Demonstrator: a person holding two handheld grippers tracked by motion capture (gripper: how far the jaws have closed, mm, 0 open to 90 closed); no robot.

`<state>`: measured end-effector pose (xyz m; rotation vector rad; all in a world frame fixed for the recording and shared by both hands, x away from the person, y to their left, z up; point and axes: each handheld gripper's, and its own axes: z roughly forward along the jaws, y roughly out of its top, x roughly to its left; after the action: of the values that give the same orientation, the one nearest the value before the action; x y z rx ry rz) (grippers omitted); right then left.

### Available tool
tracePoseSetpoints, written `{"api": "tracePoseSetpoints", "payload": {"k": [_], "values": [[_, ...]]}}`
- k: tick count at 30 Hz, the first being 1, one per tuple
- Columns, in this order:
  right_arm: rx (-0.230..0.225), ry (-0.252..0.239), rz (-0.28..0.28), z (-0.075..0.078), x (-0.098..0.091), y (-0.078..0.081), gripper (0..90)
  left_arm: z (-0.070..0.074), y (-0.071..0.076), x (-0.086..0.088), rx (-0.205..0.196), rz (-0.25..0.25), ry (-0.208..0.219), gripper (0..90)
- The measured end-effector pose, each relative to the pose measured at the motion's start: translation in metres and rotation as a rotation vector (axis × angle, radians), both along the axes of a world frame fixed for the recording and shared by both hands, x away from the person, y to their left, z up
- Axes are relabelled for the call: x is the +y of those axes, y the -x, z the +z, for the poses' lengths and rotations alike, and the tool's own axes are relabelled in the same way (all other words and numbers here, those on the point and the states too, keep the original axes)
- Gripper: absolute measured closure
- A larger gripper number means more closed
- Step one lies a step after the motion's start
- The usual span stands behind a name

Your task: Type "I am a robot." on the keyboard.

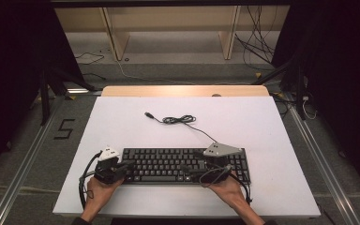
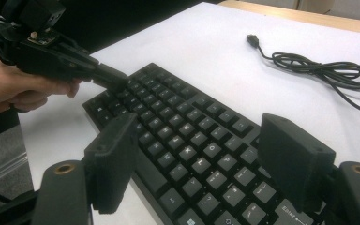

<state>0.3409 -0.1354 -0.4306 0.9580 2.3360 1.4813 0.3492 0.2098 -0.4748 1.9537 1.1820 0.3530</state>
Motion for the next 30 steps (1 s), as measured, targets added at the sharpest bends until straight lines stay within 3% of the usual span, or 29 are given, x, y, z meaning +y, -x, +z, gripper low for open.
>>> {"api": "tracePoseSetpoints", "payload": {"k": [15,19,23,30], "values": [[-0.001,-0.004,0.003,0.0002,0.0002,0.0007,30.3,-0.0047,-0.0038,-0.0004,0.015,0.005,-0.022,89.2],[-0.001,-0.004,0.004,0.0002,0.0003,0.0008,30.3,-0.0065,-0.0049,-0.0019,0.035,0.001,-0.033,89.3],[-0.001,-0.003,0.005,0.0,0.0006,0.001,30.3,-0.0052,-0.0036,-0.0056,0.033,0.006,-0.06,89.4],[-0.002,-0.004,0.004,0.0004,0.0007,0.0012,30.3,-0.0042,-0.0033,-0.0053,0.022,0.005,-0.06,89.3]]}}
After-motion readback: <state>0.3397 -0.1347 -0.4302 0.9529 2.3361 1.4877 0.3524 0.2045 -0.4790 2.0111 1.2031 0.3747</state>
